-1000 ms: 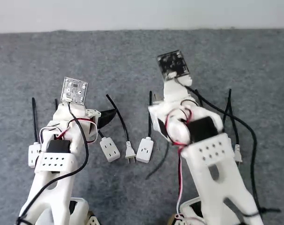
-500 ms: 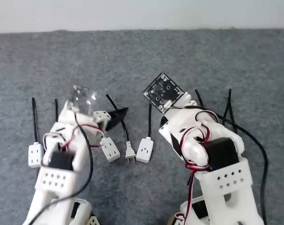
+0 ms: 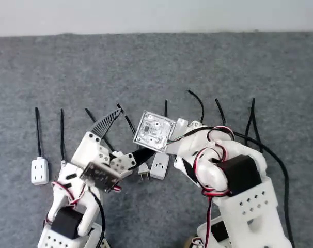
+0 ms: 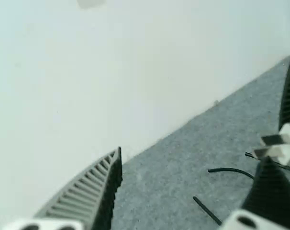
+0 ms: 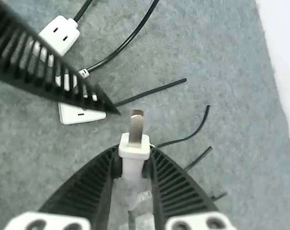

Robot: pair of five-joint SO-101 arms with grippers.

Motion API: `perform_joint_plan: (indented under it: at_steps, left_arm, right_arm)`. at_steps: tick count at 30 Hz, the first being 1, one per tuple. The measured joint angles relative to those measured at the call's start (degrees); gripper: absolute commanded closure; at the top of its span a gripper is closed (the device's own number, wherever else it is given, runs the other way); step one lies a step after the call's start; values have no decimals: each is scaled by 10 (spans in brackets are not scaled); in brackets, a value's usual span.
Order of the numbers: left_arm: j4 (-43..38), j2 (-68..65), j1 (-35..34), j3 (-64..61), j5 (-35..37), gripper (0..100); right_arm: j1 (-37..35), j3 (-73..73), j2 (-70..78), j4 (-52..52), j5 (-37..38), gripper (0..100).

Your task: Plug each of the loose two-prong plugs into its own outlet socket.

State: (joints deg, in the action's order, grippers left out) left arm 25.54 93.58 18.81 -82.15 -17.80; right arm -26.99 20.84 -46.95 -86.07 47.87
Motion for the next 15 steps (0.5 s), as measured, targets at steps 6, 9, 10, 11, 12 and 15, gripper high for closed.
perform_joint_plan:
  at_steps: [6,9,10,11,12,15]
  left_arm:
    - [17,68,1,-13,-2,588]
    - [46,94,3,-12,-2,588]
    - [56,96,3,-9,-2,588]
    - [68,96,3,-3,-2,588]
    - [80,96,6,7,-2,588]
    - [116,96,31,40,-2,588]
  right_arm:
    - [-2,-25,-1,-6,4,990]
    - [-3,-25,1,-6,4,990]
    - [-3,-25,5,-6,4,990]
    - [-4,-25,10,-7,4,990]
    - [-4,-25,14,-7,4,990]
    - [-4,-25,18,-7,4,990]
